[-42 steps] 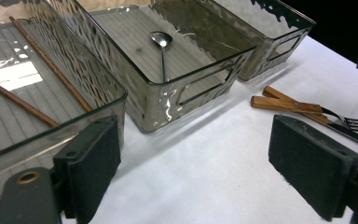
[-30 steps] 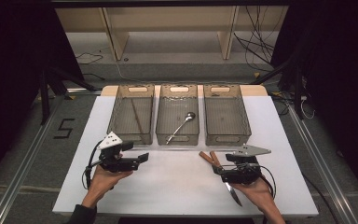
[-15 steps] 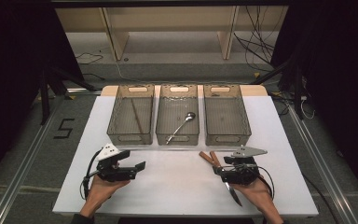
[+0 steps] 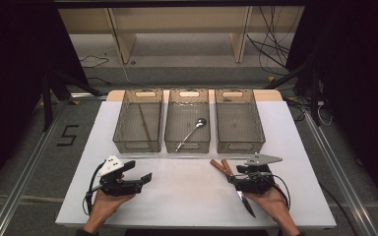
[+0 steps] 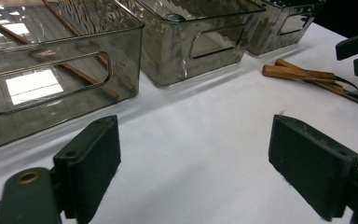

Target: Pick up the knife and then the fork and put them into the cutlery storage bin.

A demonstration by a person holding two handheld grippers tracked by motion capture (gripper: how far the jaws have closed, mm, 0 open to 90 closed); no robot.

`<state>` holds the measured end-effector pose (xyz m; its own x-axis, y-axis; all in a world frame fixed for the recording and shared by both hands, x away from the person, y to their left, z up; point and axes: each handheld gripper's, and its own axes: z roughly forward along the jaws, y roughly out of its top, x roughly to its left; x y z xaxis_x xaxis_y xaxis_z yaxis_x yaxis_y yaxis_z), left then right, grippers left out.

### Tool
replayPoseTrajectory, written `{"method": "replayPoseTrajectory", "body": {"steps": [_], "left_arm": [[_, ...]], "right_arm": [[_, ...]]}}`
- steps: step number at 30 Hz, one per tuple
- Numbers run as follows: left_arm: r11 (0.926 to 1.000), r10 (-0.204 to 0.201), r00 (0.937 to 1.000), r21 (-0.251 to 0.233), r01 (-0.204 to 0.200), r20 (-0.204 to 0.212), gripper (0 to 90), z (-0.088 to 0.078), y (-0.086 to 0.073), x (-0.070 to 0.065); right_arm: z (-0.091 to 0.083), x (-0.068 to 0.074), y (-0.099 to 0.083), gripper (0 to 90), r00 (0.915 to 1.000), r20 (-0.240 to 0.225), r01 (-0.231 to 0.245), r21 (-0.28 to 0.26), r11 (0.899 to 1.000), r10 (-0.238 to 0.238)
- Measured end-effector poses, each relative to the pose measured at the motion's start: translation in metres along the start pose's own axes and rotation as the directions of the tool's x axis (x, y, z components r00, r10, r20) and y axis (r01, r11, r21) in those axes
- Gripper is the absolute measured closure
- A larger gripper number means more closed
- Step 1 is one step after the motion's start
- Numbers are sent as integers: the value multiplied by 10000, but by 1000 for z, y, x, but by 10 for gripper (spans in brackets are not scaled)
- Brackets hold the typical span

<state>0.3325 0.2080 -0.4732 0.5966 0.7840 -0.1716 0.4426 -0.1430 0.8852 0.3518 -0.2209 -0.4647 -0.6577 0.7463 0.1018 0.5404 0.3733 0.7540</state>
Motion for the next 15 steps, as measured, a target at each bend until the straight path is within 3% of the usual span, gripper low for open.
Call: {"method": "replayPoseTrajectory", "body": {"steps": [3,6,15], "left_arm": [[10000,70,10000,-22,-70,-42,166,-1,-2,-1],[9993,384,9991,29,-383,-185,166,-2,-4,-2],[9983,562,9981,163,-558,-246,163,-3,-10,-5]], "right_arm": [[0,-1,0,474,9999,105,89,107,9999,-90],[0,-2,0,496,9999,85,143,216,9997,-145],[4,-3,3,583,9989,78,455,693,9966,-461]]}}
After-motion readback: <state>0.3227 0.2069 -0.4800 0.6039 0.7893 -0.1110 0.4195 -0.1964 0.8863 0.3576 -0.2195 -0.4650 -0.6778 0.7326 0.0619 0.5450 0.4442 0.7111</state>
